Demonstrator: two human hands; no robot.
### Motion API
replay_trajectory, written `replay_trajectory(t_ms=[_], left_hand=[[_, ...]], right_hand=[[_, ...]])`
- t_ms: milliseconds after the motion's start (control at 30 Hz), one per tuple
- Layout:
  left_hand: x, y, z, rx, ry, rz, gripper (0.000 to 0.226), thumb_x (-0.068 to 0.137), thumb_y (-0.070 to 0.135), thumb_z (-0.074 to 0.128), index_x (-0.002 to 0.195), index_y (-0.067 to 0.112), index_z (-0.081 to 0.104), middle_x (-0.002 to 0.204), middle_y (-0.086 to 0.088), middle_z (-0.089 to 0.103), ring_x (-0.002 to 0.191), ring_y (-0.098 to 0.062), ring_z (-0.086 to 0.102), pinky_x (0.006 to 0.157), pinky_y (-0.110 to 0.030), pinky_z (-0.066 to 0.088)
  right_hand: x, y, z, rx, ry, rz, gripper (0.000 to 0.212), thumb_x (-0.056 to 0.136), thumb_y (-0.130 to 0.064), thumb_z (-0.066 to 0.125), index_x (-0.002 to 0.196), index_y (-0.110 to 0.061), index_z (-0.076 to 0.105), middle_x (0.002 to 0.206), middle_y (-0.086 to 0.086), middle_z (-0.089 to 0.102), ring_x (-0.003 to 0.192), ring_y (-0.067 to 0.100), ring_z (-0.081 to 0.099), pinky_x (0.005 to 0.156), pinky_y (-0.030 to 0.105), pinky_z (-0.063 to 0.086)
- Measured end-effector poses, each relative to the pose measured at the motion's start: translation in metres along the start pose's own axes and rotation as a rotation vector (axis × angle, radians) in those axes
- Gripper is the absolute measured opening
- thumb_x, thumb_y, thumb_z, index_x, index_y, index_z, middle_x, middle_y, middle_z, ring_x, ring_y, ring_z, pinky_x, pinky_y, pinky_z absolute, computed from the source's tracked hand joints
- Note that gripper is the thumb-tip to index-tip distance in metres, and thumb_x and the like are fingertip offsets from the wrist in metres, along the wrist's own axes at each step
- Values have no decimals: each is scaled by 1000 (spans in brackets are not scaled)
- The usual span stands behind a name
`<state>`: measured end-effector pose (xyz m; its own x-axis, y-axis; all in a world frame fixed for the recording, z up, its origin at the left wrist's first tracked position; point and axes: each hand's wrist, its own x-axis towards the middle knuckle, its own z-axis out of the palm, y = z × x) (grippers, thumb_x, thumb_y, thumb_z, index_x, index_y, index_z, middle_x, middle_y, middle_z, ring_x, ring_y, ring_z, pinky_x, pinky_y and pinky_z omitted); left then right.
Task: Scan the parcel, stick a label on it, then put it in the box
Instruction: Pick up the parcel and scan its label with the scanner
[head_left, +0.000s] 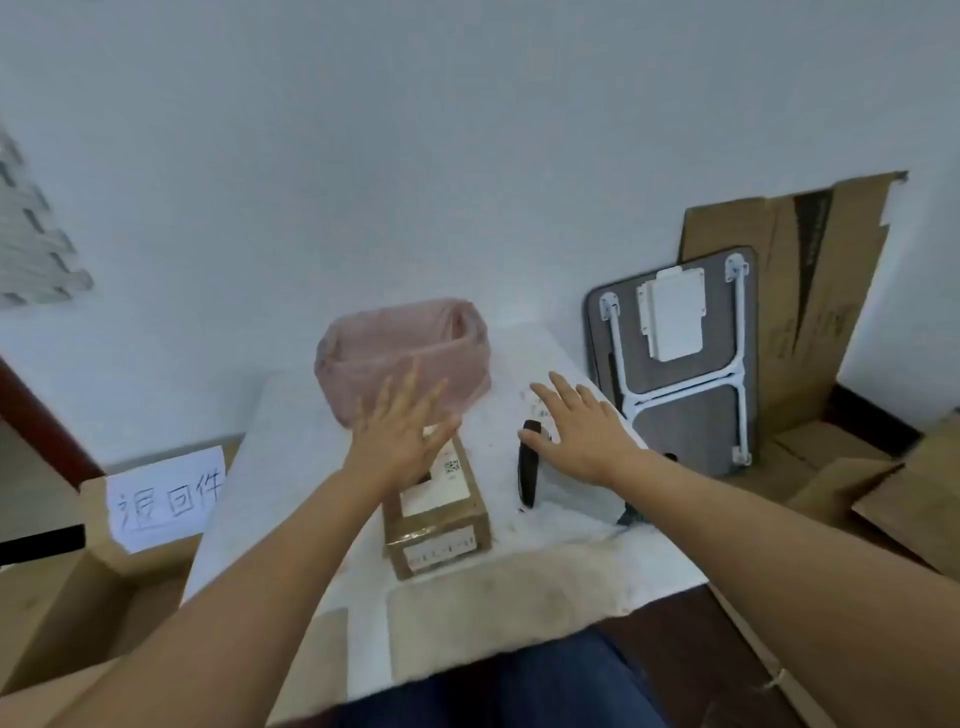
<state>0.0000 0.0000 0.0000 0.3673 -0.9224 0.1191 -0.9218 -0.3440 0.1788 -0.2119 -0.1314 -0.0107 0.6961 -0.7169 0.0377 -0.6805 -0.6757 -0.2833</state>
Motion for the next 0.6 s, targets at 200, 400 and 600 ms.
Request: replay_trajectory(t_ms=[200,400,600], left_hand=[[-50,15,28,-122,-19,-109,64,94,67,20,151,49,-1,161,11,-24,151,-26,-9,116,-59,-3],[-69,19,36,-272,35,-206,63,95,64,26,152,47,7,163,11,-16,151,-20,-6,118,-58,0],[-81,11,42,-560,87,-303,73,93,62,38,153,42,2,164,8,-11,151,-18,4,117,-56,17]], right_hand=[[-57,26,25,20,-139,169,84,89,-63,41,153,-25,3,163,1,2,145,29,25,115,47,25],[-66,22,32,-11,-101,176,81,87,-44,55,151,-21,11,147,10,37,122,34,51,100,44,40],[-60,9,40,-84,-61,188,58,87,-25,52,139,-11,29,121,13,55,109,33,53,87,40,39]])
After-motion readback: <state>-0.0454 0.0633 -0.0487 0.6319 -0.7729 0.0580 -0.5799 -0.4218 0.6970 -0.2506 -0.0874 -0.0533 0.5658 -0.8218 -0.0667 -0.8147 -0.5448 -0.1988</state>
